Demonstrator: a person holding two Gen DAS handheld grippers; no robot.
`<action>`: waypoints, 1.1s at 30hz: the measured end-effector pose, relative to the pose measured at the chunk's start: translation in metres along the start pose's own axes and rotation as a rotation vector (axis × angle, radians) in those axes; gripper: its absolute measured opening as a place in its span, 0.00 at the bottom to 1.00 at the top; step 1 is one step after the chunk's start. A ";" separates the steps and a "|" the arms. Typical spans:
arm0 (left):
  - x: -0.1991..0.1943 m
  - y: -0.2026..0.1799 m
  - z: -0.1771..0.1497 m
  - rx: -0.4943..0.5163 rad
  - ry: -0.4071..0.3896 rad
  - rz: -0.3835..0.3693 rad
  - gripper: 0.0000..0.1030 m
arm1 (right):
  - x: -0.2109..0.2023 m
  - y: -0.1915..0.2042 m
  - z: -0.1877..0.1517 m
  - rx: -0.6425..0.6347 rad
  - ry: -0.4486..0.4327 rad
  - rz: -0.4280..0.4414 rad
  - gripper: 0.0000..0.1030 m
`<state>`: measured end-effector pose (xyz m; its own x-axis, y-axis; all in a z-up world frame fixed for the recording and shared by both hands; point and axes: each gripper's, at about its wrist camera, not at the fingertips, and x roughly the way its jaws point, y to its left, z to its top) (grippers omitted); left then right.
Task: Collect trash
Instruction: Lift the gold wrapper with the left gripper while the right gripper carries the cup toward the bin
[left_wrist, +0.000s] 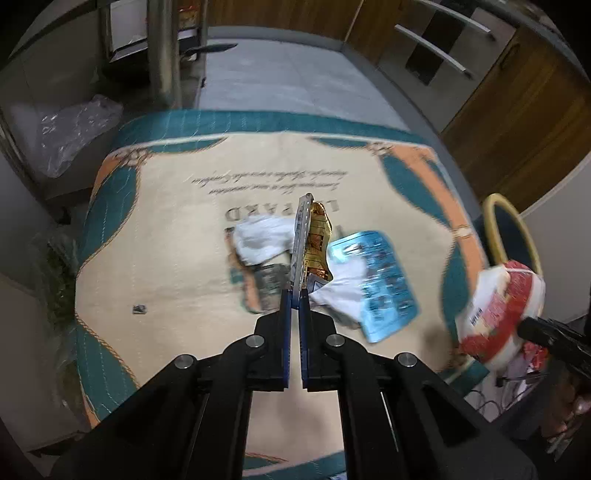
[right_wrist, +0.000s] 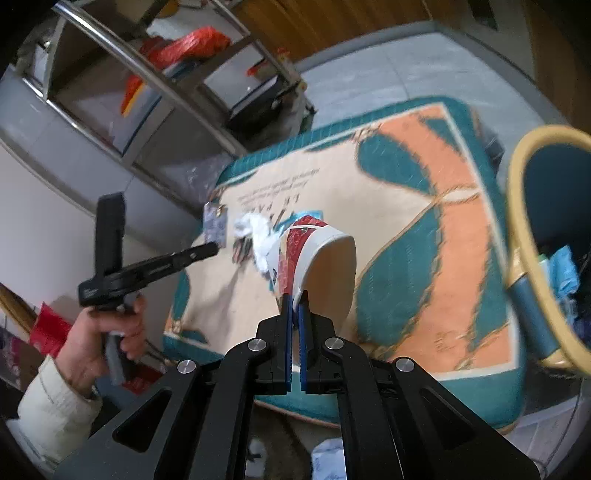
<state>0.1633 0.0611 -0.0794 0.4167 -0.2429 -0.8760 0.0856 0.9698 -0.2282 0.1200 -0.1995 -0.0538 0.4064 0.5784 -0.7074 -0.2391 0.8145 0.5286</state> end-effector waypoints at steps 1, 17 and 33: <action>-0.004 -0.005 0.001 0.005 -0.008 -0.012 0.03 | -0.003 -0.001 0.001 0.000 -0.009 -0.007 0.04; -0.023 -0.098 0.032 0.116 -0.073 -0.163 0.03 | -0.077 -0.044 0.017 0.016 -0.164 -0.149 0.04; -0.029 -0.170 0.048 0.193 -0.096 -0.259 0.03 | -0.125 -0.076 0.014 0.051 -0.300 -0.276 0.04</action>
<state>0.1804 -0.0959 0.0054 0.4412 -0.4879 -0.7532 0.3656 0.8642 -0.3456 0.0996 -0.3346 0.0007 0.6900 0.2934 -0.6617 -0.0442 0.9295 0.3661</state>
